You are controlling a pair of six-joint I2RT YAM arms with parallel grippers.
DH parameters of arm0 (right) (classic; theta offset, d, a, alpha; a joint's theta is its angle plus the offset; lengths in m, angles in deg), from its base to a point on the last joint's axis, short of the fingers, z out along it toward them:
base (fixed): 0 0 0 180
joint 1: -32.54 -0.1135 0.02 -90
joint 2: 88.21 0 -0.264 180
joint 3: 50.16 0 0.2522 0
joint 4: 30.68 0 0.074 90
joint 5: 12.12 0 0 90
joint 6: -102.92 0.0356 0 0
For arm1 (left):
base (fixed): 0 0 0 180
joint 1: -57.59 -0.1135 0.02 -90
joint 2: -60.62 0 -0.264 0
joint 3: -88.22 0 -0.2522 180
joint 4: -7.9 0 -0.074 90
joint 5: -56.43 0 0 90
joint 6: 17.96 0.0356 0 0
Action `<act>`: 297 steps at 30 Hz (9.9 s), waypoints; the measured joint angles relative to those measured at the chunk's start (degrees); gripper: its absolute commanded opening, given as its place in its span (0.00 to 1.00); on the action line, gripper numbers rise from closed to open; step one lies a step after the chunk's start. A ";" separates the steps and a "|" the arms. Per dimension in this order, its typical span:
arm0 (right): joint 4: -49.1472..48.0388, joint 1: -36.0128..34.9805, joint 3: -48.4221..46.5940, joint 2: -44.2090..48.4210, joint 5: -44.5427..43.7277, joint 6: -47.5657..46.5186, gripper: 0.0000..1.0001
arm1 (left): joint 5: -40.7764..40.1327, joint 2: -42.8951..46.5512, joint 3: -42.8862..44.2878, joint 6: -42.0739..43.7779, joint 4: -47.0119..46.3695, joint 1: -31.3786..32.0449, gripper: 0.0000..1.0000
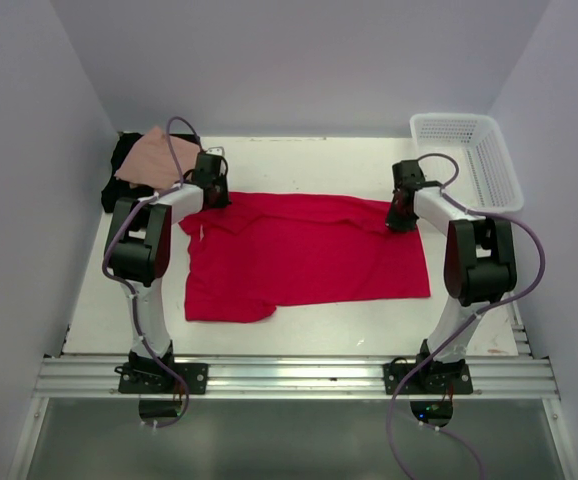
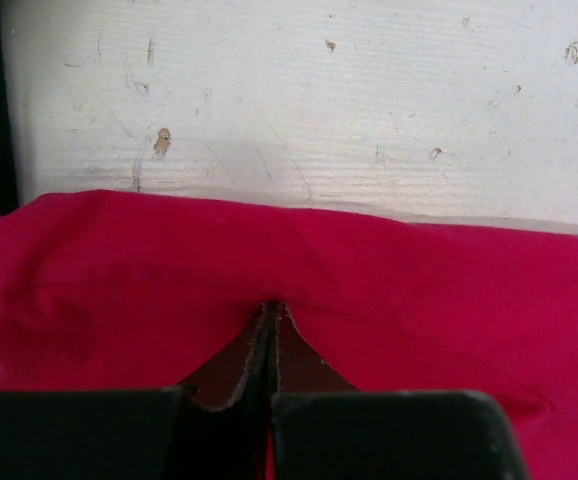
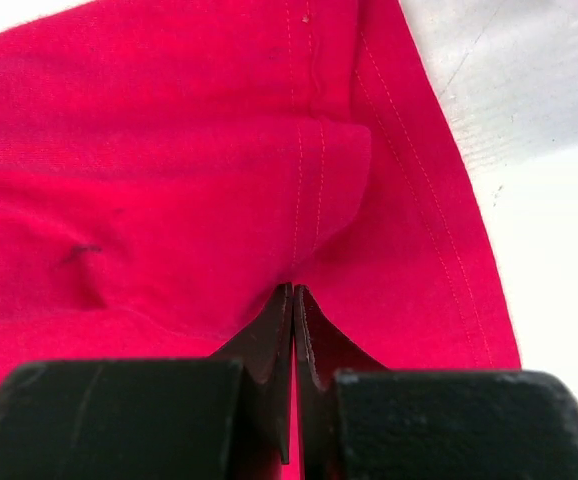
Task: Fold and stack the t-shirts
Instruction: Fold the tshirt
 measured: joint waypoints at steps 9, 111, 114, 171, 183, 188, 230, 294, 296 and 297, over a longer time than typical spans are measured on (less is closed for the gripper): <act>-1.14 0.00 0.81 -0.37 -0.02 1.01 0.24 | 0.02 0.02 0.00 0.00 0.00 0.00 0.00; 4.17 -0.46 -9.64 -8.04 -17.46 -7.63 0.00 | 0.15 -0.48 0.66 0.46 0.17 0.22 0.00; 3.82 -0.50 -9.29 -8.04 -17.40 -7.63 0.00 | 0.15 -0.48 0.66 0.46 0.20 0.22 0.00; -3.85 -27.32 -9.03 -2.80 18.38 -13.27 0.35 | -1.84 21.53 -20.11 -22.80 3.26 -3.34 0.35; -3.78 -27.32 -8.48 -2.64 17.70 -13.75 0.35 | -2.45 18.75 -20.76 -25.94 0.20 -4.48 0.36; -3.78 -27.32 -8.33 -2.64 17.29 -13.97 0.35 | -2.43 17.20 -20.87 -26.23 -0.70 -5.40 0.36; -3.37 -27.32 -7.63 -2.64 16.87 -14.99 0.29 | 3.15 17.35 -20.90 -25.46 -7.13 -5.84 0.14; -4.17 -27.32 -6.62 -2.03 21.42 -14.27 0.00 | -1.16 35.71 -26.62 -24.20 -5.03 0.90 0.00; -4.24 -27.32 -7.50 -2.03 22.36 -13.84 0.00 | -0.74 29.88 -23.87 -22.62 -5.88 -0.28 0.00; -4.26 -27.32 -7.89 -2.03 22.77 -13.77 0.00 | -0.26 27.23 -23.17 -22.10 -6.64 -0.98 0.00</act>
